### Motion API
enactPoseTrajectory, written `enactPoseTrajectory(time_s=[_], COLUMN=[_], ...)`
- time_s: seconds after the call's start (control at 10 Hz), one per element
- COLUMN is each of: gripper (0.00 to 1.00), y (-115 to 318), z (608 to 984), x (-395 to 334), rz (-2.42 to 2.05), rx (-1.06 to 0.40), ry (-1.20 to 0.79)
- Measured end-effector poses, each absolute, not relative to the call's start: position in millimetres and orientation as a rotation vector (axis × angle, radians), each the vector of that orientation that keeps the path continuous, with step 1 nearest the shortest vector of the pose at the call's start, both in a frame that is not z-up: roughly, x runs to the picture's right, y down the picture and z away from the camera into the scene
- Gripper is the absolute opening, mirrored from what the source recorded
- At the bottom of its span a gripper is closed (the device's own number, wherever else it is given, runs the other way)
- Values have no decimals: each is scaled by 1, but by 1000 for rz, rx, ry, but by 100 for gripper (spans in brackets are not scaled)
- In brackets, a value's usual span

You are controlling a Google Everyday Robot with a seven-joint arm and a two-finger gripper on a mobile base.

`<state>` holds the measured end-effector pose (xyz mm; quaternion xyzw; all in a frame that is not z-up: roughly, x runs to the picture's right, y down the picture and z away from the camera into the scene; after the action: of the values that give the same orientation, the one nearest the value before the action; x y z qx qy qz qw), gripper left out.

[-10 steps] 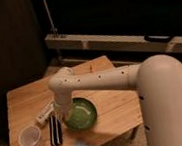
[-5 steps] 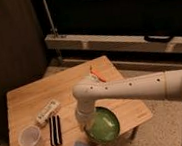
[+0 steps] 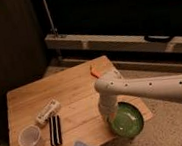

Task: Drag the ceramic bowl in a circle

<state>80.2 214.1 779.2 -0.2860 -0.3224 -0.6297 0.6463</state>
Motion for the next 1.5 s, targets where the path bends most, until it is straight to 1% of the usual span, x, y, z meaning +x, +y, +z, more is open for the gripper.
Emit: enactPoseTrajectory(time_s=[0.1, 0.2, 0.4, 0.6, 0.8, 1.0, 1.1, 1.3, 1.5], gripper=[0, 0, 0, 0, 0, 0, 0, 0, 0], y=[203, 179, 144, 114, 95, 87, 89, 106, 131], z=[792, 819, 857, 888, 905, 904, 894, 860, 820], x=[87, 96, 89, 59, 17, -29, -51, -91, -125], rz=[-1416, -1386, -1365, -1369, -1400, -1451, -1473, -1502, -1533], rx=[-655, -665, -680, -686, -660, -612, -575, -500, -433], ry=[-721, -694, -663, -651, -665, -704, -738, -826, -917])
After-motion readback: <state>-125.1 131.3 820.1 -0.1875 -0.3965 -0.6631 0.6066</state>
